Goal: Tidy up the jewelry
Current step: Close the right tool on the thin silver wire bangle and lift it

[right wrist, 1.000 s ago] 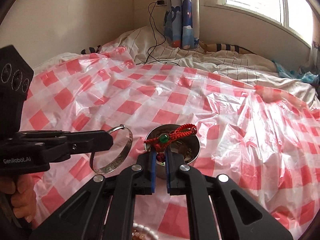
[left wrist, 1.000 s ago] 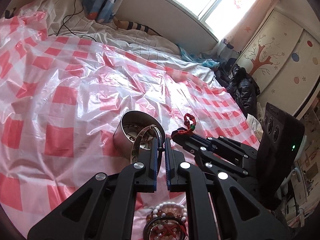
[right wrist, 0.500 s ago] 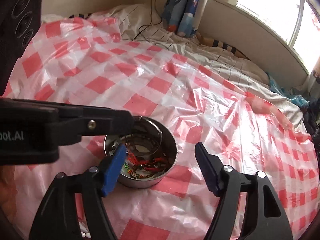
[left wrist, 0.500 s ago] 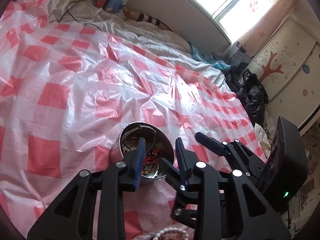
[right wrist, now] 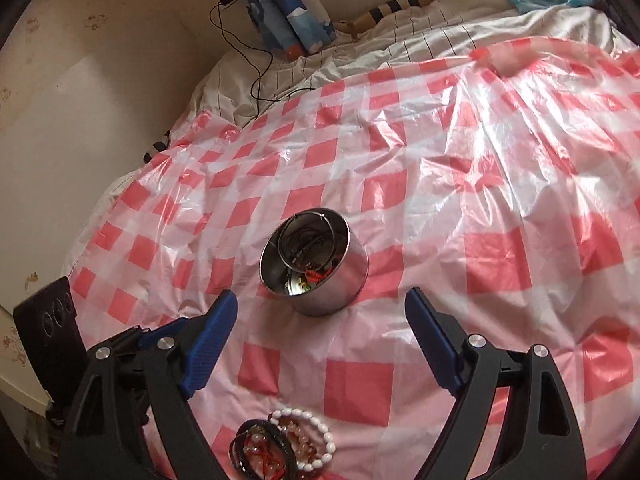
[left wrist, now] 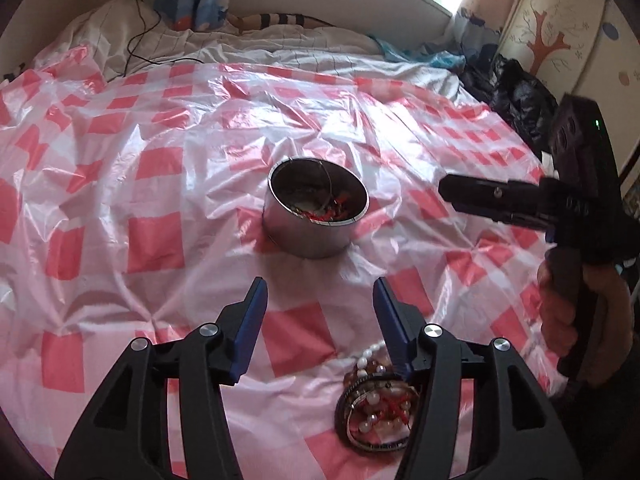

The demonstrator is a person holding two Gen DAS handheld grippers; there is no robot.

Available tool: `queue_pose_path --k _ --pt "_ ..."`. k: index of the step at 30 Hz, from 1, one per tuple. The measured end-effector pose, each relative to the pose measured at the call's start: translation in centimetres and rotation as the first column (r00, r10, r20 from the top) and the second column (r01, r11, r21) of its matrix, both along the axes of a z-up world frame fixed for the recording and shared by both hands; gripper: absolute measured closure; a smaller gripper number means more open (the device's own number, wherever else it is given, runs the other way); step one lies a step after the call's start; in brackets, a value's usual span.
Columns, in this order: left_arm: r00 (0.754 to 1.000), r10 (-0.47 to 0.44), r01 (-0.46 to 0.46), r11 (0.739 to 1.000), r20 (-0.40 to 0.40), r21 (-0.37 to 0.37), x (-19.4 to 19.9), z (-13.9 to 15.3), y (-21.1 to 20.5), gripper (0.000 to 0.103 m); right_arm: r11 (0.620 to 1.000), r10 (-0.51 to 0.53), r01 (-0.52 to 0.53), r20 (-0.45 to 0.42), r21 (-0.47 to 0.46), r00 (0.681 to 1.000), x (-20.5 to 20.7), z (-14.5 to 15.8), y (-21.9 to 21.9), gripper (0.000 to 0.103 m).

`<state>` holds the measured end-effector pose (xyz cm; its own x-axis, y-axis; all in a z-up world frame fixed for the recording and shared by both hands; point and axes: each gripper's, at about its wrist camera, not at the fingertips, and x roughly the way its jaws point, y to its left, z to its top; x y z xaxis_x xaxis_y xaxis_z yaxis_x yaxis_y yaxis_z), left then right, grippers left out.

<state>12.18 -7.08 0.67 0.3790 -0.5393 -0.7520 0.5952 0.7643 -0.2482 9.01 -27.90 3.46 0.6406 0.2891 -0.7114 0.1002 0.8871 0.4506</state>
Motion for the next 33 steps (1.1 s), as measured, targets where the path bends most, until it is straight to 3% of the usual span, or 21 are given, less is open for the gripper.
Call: queue_pose_path --k 5,8,11,16,22,24,26,29,33 --pt "0.996 -0.067 0.068 0.997 -0.056 0.025 -2.4 -1.0 -0.7 0.049 0.997 0.071 -0.073 -0.038 -0.04 0.997 -2.8 0.0 1.2 0.021" --pt "0.991 -0.072 0.071 0.997 -0.117 -0.009 -2.9 -1.5 -0.1 0.049 0.988 0.136 -0.14 -0.07 -0.061 0.988 -4.7 -0.7 2.8 0.021" --pt "0.991 -0.044 0.045 0.999 -0.123 0.004 -3.0 -1.5 0.9 0.049 0.965 0.228 -0.238 -0.095 -0.11 0.969 -6.6 -1.5 5.3 0.021" --pt "0.992 -0.016 0.021 0.999 -0.125 0.041 -2.8 -1.5 2.3 0.048 0.904 0.356 -0.37 -0.105 -0.213 0.929 -8.5 -1.7 9.7 0.021" --pt "0.995 0.002 0.004 0.998 -0.102 0.065 -2.8 -1.0 3.2 0.044 0.785 0.52 -0.52 -0.099 -0.337 0.849 -10.0 -2.6 15.1 0.021" --pt "0.995 0.009 -0.003 0.998 -0.098 0.061 -2.7 -0.7 3.4 0.043 0.765 0.535 -0.538 -0.114 -0.354 0.837 -10.0 -3.5 16.0 0.027" --pt "0.995 0.01 -0.005 0.998 -0.095 0.06 -2.8 -0.5 3.5 0.041 0.753 0.541 -0.552 -0.139 -0.359 0.829 -9.6 -4.4 16.7 0.045" --pt "0.996 0.005 0.001 0.998 -0.086 0.068 -3.0 -0.4 3.6 0.04 0.731 0.548 -0.567 -0.168 -0.38 0.819 -9.4 -5.4 17.3 0.062" --pt "0.997 0.013 -0.008 0.998 -0.081 0.065 -3.0 -0.2 4.1 0.039 0.705 0.552 -0.576 -0.189 -0.414 0.812 -9.1 -6.5 17.8 0.068"
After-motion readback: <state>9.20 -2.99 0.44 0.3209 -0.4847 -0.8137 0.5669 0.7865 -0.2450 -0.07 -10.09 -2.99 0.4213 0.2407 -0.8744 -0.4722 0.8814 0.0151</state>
